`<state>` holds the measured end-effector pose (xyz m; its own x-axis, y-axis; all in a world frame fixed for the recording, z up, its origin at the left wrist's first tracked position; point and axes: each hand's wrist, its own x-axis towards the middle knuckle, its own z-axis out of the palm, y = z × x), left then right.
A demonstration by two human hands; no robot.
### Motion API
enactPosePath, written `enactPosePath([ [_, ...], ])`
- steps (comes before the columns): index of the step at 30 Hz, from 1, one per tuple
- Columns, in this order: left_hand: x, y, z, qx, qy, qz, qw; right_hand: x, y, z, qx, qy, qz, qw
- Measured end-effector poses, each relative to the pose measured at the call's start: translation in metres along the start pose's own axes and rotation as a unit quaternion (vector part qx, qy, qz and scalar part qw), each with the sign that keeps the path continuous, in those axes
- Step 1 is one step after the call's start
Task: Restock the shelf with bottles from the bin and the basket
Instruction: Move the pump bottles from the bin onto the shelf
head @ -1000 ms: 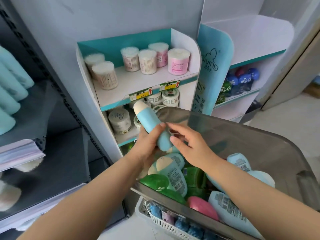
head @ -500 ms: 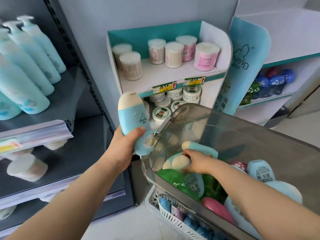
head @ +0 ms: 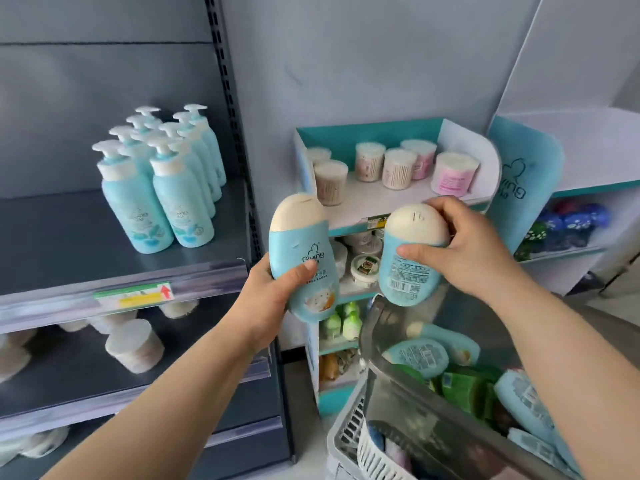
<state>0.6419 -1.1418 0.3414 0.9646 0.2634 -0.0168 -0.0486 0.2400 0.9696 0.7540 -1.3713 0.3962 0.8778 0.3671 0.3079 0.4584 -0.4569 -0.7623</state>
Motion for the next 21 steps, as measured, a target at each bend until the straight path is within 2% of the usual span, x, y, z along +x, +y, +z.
enactPosePath([
  [4,-0.031,0.036,-0.054,0.033,0.026,0.048,0.998,-0.008,-0.085,0.043,0.085,-0.032,-0.061,0.994],
  [11,-0.094,0.100,-0.176,0.089,0.114,0.103,0.984,-0.021,-0.191,0.149,0.148,-0.062,-0.133,0.978],
  [17,-0.123,0.135,-0.276,0.161,0.194,0.131,0.959,-0.023,-0.263,0.248,0.139,-0.040,-0.160,0.976],
  [21,-0.113,0.149,-0.317,0.177,0.202,0.121,0.956,-0.011,-0.300,0.291,0.109,-0.020,-0.163,0.980],
])
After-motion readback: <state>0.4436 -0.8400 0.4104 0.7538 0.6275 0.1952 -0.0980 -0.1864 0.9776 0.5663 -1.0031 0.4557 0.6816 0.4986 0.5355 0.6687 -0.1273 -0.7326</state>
